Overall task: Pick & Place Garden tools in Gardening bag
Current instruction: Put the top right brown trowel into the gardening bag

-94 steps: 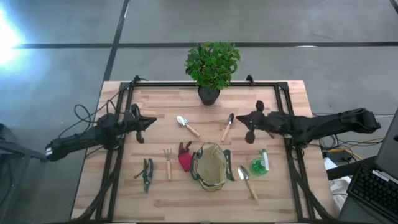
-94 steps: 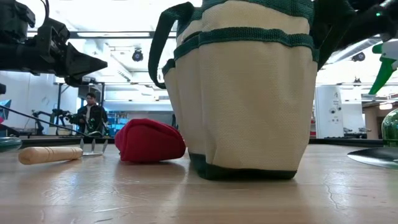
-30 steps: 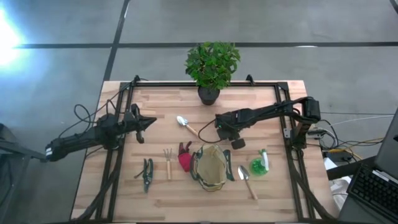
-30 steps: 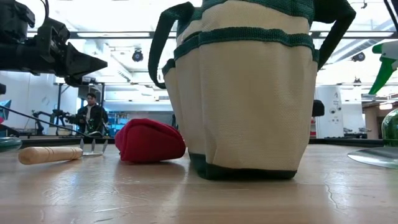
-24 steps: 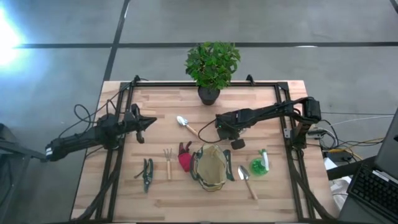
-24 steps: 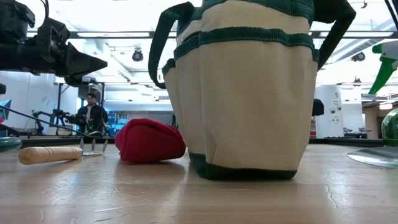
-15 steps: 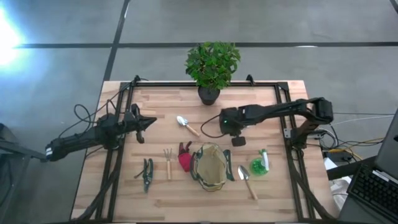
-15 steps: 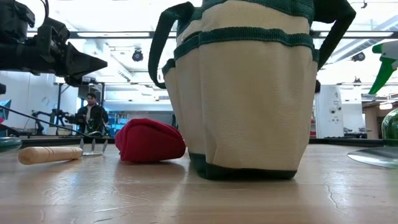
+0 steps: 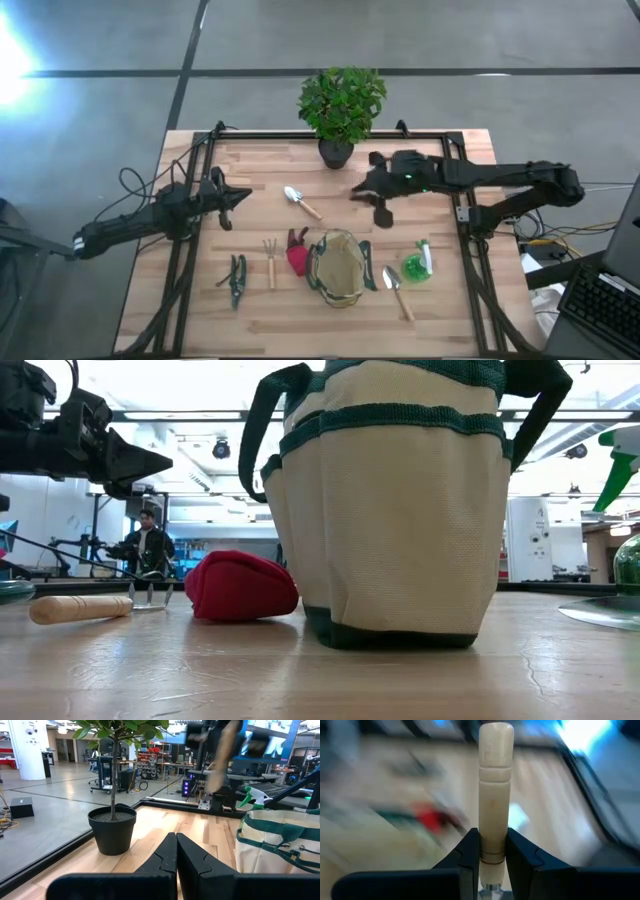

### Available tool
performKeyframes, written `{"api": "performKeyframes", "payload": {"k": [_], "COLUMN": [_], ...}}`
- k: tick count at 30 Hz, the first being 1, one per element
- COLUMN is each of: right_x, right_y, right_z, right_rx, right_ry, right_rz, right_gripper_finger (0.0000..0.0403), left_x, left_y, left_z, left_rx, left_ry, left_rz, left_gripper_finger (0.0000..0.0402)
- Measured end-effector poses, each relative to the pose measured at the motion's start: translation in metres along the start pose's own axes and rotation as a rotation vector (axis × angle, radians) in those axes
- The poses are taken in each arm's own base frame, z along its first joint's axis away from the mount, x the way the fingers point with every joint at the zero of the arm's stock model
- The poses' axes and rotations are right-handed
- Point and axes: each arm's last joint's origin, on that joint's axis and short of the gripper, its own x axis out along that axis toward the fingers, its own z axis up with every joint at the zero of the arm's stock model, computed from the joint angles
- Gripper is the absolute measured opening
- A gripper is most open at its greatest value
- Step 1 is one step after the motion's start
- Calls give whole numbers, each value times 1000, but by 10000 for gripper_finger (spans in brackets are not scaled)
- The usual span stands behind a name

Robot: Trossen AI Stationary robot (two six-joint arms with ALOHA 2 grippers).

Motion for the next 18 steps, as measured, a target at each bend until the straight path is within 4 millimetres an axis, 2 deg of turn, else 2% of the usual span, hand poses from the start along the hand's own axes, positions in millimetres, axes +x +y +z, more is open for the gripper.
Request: {"api": "performKeyframes", "payload": {"k": [4,9,13,18], "right_x": [3,20,43,66], "right_y": [28,61,77,78], "right_z": [5,-9,-31,-48], "right_rx": [-15,50,110,176], "right_ry": [-215,-361,-362,-291], "right_rz": [236,357,305,202], "right_gripper_finger": [52,52,52,52], "left_x": [0,0,0,0], "left_y": [0,0,0,0], "left_z": [0,0,0,0], "left_rx": [0,0,0,0], "left_ry": [0,0,1,1], "left_rz": [0,0,0,-1], "left_gripper_finger": [3,3,3,3]}}
